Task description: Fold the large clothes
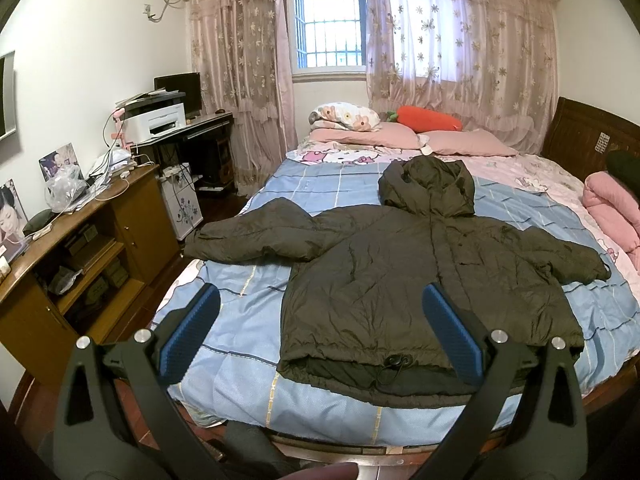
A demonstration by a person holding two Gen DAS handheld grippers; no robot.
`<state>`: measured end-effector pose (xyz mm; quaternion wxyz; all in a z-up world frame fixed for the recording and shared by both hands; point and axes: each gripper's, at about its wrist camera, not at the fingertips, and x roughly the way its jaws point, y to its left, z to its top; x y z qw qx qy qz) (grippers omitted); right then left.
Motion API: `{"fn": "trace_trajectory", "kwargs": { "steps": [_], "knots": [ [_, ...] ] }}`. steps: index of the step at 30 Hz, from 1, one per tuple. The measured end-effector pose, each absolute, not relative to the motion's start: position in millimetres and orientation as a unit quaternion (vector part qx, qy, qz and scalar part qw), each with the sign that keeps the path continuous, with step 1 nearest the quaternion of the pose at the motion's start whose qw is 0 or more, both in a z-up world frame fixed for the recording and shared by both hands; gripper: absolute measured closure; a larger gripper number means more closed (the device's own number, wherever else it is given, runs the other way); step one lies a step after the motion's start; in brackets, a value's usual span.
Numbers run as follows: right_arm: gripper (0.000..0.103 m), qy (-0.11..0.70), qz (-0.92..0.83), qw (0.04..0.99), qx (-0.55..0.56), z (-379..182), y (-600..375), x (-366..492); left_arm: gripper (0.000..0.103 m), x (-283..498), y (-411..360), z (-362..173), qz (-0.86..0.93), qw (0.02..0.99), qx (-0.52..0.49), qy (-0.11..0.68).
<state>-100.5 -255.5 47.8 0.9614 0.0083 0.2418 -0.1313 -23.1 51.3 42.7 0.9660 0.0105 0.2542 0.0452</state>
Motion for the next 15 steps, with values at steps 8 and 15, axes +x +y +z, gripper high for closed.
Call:
{"fn": "trace_trajectory", "kwargs": {
  "steps": [8, 15],
  "knots": [
    [0.001, 0.241, -0.131, 0.961, 0.008, 47.4, -256.5, -100.6, 0.002, -22.2, 51.1, 44.1, 0.046, 0.966, 0.011, 0.255],
    [0.001, 0.242, -0.132, 0.961, 0.009, 47.0, -259.2, -101.5, 0.002, -22.5, 51.6, 44.9, 0.045, 0.966, 0.011, 0.256]
  ]
}}
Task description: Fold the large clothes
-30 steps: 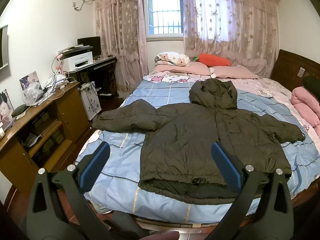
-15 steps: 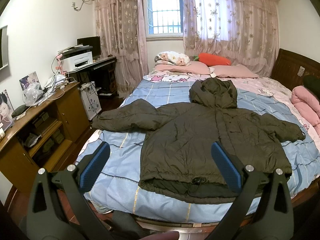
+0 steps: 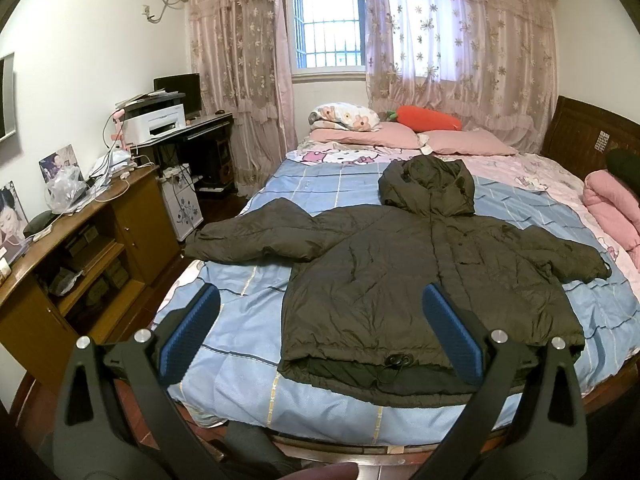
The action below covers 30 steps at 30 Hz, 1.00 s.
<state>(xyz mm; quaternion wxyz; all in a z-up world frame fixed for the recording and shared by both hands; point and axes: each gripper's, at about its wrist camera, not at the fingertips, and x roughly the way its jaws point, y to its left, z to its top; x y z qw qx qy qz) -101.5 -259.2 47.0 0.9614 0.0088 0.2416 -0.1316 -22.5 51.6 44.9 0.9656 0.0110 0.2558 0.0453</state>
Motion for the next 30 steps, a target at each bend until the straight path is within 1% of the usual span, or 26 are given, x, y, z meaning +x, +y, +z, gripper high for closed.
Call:
{"fn": "trace_trajectory", "kwargs": {
  "steps": [11, 13, 16, 19, 20, 22, 23, 25, 27, 29, 30],
  "knots": [
    [0.001, 0.242, -0.131, 0.961, 0.01, 46.6, -261.0, -101.9, 0.002, -22.3, 52.0, 45.4, 0.041, 0.966, 0.012, 0.254],
    [0.001, 0.242, -0.13, 0.961, 0.017, 46.4, -262.7, -102.0, 0.002, -23.1, 48.3, 44.2, 0.048, 0.967, 0.025, 0.249],
    [0.001, 0.248, -0.113, 0.96, 0.068, 47.0, -282.5, -103.7, 0.002, -16.3, 47.8, 37.9, 0.062, 0.957, 0.035, 0.281],
    [0.001, 0.282, -0.098, 0.944, 0.143, 44.3, -305.2, -100.4, 0.002, -7.4, 67.0, 23.7, 0.056, 0.938, -0.012, 0.341],
    [0.001, 0.288, -0.094, 0.939, 0.165, 43.8, -311.6, -100.7, 0.002, -6.0, 73.1, 20.2, 0.063, 0.935, -0.016, 0.349],
    [0.001, 0.286, -0.077, 0.927, 0.232, 47.6, -330.7, -104.7, 0.002, -0.7, 80.7, 15.1, 0.113, 0.92, 0.019, 0.374],
    [0.001, 0.285, -0.071, 0.924, 0.247, 52.3, -335.0, -106.0, 0.002, 1.8, 80.5, 14.0, 0.125, 0.914, 0.035, 0.385],
    [0.001, 0.264, -0.056, 0.924, 0.271, 72.3, -344.4, -112.4, 0.002, 2.7, 78.8, 14.2, 0.114, 0.904, 0.076, 0.404],
    [0.001, 0.23, -0.046, 0.932, 0.278, 98.4, -346.6, -120.2, 0.002, -7.8, 80.1, 31.3, 0.032, 0.914, 0.061, 0.401],
    [0.001, 0.162, -0.027, 0.941, 0.297, 130.8, -355.0, -133.4, 0.002, -14.8, 96.4, 54.2, -0.064, 0.913, -0.016, 0.403],
    [0.001, 0.13, -0.02, 0.943, 0.306, 148.0, -359.8, -140.1, 0.002, -19.3, 115.1, 71.4, -0.108, 0.911, -0.084, 0.39]
  ]
}}
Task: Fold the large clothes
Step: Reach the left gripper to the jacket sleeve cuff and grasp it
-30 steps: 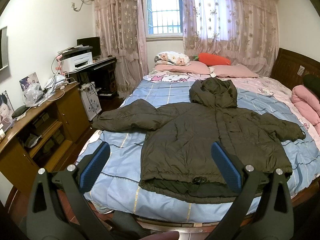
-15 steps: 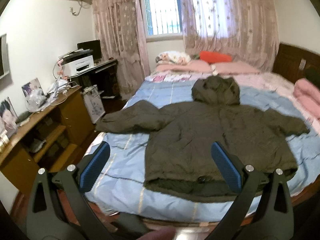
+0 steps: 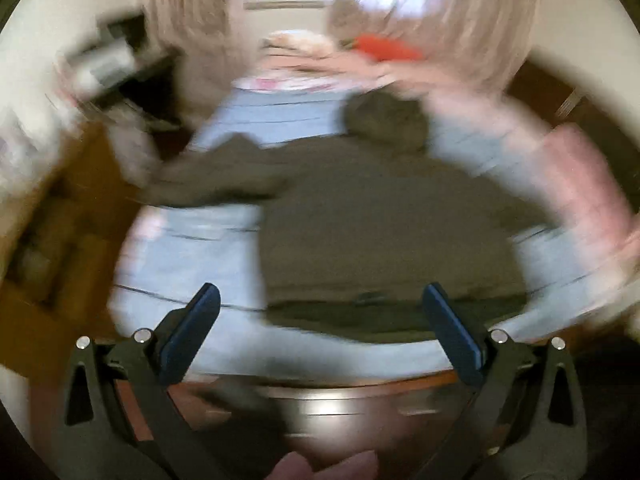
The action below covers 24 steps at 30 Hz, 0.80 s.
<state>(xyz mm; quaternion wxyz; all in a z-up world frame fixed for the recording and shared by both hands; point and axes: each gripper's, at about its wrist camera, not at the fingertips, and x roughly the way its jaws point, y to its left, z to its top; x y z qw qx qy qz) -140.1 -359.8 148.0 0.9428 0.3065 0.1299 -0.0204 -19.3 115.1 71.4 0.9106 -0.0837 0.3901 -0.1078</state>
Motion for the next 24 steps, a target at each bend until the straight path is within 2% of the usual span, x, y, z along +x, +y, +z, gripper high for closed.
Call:
{"fn": "trace_trajectory", "kwargs": {
  "steps": [2, 5, 6, 9, 12, 15, 18, 20, 24],
  "knots": [
    [0.001, 0.109, -0.01, 0.949, 0.295, 174.8, -362.8, -142.7, 0.002, -26.6, 142.6, 101.5, -0.151, 0.92, -0.147, 0.33],
    [0.001, 0.12, -0.02, 0.97, 0.21, 206.3, -355.6, -132.4, 0.002, -57.5, 187.6, 148.4, -0.164, 0.958, -0.189, 0.137],
    [0.001, 0.123, -0.031, 0.977, 0.173, 211.1, -348.0, -125.1, 0.002, -57.3, 195.4, 157.0, -0.136, 0.967, -0.173, 0.129],
    [0.001, 0.103, -0.1, 0.988, 0.06, 212.1, -330.1, -101.6, 0.002, -27.6, 206.4, 161.7, -0.095, 0.972, -0.093, 0.195],
    [0.001, 0.082, -0.118, 0.989, 0.022, 198.6, -324.3, -68.1, 0.002, 1.8, 224.8, 149.7, -0.031, 0.976, -0.064, 0.207],
    [0.001, 0.087, -0.12, 0.988, 0.034, 183.5, -331.7, -24.4, 0.002, 46.4, 263.4, 117.3, 0.018, 0.973, -0.079, 0.215],
    [0.001, 0.146, -0.081, 0.979, 0.115, 167.4, -352.5, 27.4, 0.002, 96.0, 280.5, 89.2, 0.048, 0.967, -0.074, 0.24],
    [0.001, 0.169, -0.075, 0.969, 0.164, 156.8, -363.1, 56.6, 0.002, 135.1, 302.7, 64.7, 0.059, 0.956, -0.106, 0.268],
    [0.001, 0.19, -0.09, 0.968, 0.135, 131.6, -353.6, 90.3, 0.002, 192.8, 360.2, -6.0, 0.043, 0.898, -0.294, 0.324]
  ]
}}
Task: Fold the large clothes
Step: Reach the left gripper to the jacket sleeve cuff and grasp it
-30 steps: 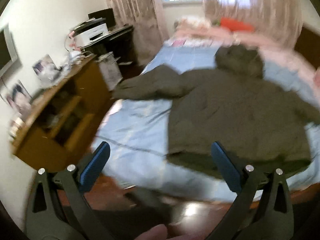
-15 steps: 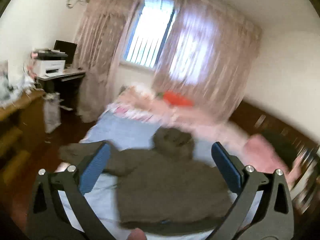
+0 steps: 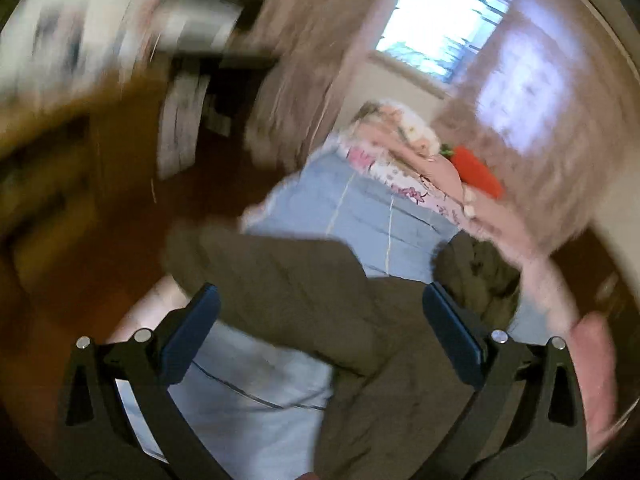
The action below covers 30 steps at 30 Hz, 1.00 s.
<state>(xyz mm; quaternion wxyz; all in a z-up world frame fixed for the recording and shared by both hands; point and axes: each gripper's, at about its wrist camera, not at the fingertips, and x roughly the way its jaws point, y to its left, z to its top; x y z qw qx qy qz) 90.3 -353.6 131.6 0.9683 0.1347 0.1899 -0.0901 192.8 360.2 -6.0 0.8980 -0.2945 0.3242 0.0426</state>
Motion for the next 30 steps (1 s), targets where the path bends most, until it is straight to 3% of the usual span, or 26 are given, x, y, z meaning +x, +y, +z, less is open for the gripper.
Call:
{"fn": "trace_trajectory", "kwargs": {
  "steps": [5, 9, 15, 24, 30],
  "knots": [
    [0.001, 0.259, -0.048, 0.958, 0.111, 90.0, -338.8, 98.1, 0.002, 215.9, 419.1, -82.0, 0.038, 0.805, -0.488, 0.335],
    [0.001, 0.282, -0.02, 0.952, 0.118, 83.0, -333.0, 89.4, 0.002, 235.3, 432.7, -138.5, 0.018, 0.748, -0.568, 0.343],
    [0.001, 0.291, -0.004, 0.951, 0.109, 81.9, -323.3, 77.5, 0.002, 263.3, 436.6, -176.0, 0.023, 0.749, -0.54, 0.384],
    [0.001, 0.314, 0.001, 0.945, 0.088, 69.0, -311.1, 87.8, 0.002, 288.4, 457.3, -219.0, 0.033, 0.738, -0.59, 0.326],
    [0.001, 0.335, 0.004, 0.94, 0.072, 56.9, -301.6, 97.2, 0.002, 316.8, 461.5, -220.4, 0.011, 0.761, -0.566, 0.317]
  ]
}}
